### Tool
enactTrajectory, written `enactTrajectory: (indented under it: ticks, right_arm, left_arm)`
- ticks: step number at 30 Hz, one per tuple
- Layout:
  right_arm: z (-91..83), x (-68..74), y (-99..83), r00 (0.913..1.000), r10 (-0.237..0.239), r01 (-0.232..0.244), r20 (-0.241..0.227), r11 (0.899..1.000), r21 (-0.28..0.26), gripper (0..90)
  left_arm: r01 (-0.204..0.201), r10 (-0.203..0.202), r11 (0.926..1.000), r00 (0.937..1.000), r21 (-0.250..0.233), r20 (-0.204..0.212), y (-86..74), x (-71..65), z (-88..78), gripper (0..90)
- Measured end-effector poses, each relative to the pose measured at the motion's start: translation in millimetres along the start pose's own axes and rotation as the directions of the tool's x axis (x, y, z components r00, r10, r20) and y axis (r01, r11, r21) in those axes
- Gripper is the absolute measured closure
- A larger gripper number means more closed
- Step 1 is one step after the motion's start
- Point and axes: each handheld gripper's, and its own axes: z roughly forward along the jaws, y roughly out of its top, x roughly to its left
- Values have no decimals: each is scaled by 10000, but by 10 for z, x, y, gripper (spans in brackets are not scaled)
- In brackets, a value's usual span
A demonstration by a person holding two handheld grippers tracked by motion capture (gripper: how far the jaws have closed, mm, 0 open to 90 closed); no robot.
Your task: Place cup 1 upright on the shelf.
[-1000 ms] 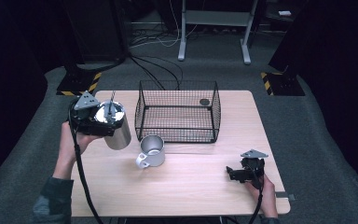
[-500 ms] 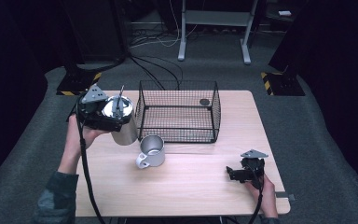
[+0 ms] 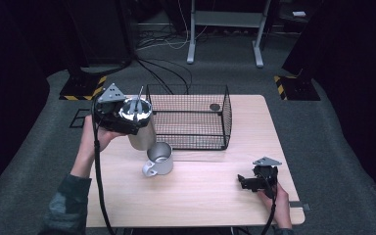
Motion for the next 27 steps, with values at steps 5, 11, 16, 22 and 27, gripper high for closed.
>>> enactTrajectory:
  ticks: [5, 11, 16, 22, 27]
  right_arm:
    - [0, -1, -1, 10000, -12, 12, 2, 10000, -3, 0]
    - [0, 0, 0, 10000, -8, 8, 0, 10000, -1, 0]
    - [0, 0, 0, 10000, -9, 9, 0, 10000, 1, 0]
    - [0, -1, 0, 10000, -19, 19, -2, 10000, 3, 0]
    - [0, -2, 0, 10000, -23, 23, -3, 10000, 4, 0]
  left_arm:
    - [33, -32, 10000, 9994, -35, 339, 62, -35, 81, 41]
    - [40, -33, 9999, 9985, -132, 552, 148, -76, 184, 41]
    - [-129, 135, 9999, 9979, -103, 635, 220, -115, 268, 41]
    - [-173, 181, 9998, 9976, -126, 664, 293, -135, 382, 41]
    - [-133, 137, 9999, 9979, -67, 631, 345, -122, 492, 41]
